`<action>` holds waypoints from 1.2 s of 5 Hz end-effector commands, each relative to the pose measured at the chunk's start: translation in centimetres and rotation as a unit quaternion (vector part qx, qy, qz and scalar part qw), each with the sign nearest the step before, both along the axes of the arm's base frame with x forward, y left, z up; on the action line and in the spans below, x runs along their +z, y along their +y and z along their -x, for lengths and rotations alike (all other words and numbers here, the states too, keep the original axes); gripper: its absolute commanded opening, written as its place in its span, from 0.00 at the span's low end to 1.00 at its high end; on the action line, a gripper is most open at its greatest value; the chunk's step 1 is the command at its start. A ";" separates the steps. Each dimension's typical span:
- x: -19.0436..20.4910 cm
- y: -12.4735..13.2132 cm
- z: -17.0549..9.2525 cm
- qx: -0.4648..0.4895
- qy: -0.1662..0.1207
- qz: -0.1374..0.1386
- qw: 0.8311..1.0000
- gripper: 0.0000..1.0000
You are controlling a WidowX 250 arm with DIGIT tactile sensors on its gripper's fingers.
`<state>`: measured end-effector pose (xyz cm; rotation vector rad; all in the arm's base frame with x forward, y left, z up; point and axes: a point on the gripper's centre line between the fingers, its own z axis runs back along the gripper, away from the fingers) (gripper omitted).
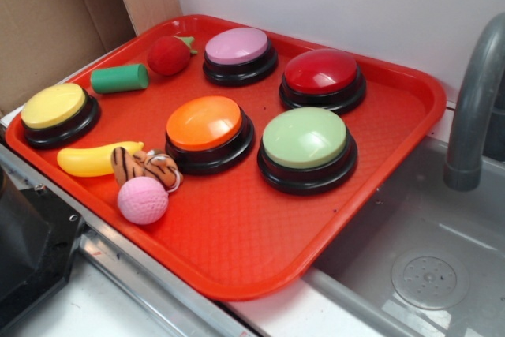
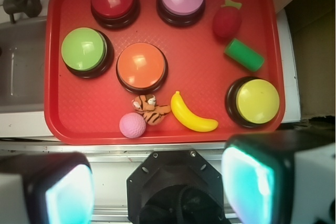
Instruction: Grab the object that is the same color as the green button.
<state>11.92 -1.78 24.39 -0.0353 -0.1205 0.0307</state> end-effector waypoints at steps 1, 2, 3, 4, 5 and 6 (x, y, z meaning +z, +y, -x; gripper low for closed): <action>0.0 0.0 0.0 0.000 0.000 0.000 1.000 1.00; -1.7 1.8 -1.5 0.003 0.009 -0.027 1.000 1.00; -3.3 3.8 -3.0 -0.019 -0.001 -0.039 0.999 1.00; -5.0 5.5 -4.6 -0.049 -0.003 -0.066 0.997 1.00; -7.5 8.2 -6.9 -0.108 -0.006 -0.071 0.992 1.00; -9.3 9.6 -8.6 -0.150 -0.016 -0.080 0.985 1.00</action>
